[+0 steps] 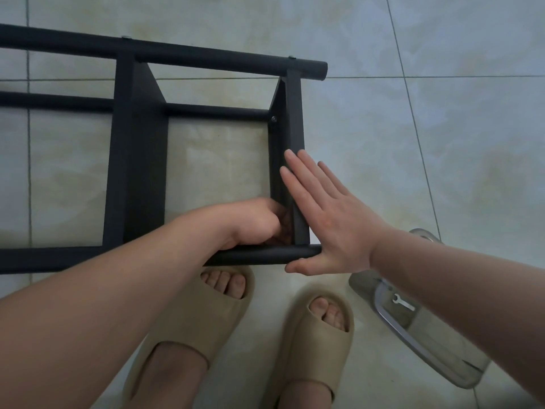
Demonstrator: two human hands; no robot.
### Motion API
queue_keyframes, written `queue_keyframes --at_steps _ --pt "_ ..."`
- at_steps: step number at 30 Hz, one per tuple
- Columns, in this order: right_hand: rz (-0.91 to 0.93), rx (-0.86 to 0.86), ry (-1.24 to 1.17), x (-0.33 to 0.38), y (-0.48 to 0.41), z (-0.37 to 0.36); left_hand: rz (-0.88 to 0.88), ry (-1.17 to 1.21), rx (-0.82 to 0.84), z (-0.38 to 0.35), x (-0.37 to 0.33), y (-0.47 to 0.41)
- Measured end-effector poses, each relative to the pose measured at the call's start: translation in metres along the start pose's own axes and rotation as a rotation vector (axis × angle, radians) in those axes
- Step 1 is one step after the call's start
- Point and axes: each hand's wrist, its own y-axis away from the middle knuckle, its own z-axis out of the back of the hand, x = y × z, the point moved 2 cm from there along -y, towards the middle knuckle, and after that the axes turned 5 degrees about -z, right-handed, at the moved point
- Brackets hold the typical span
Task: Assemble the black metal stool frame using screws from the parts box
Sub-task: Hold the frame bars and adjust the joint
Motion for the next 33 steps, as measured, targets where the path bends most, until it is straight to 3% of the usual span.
queue_keyframes --at_steps 4,9,13,19,25,33 --pt "-0.003 0.014 0.013 0.001 0.001 0.002 -0.004 0.053 -0.014 0.001 0.002 0.002" --pt "-0.004 0.029 0.029 0.002 0.0 0.003 0.048 0.36 -0.082 0.0 0.008 -0.001" --pt "0.0 0.012 0.036 0.001 0.0 0.001 0.05 0.397 -0.091 0.002 0.01 -0.003" --pt "0.008 0.001 0.031 0.0 0.0 0.0 0.03 0.354 -0.018 0.002 0.01 -0.001" --pt "0.006 -0.008 0.032 0.0 0.0 0.001 -0.077 0.015 0.01 0.004 0.008 0.0" --pt "0.0 0.03 0.088 -0.001 0.0 0.006 -0.085 -0.097 0.053 0.005 0.008 -0.002"
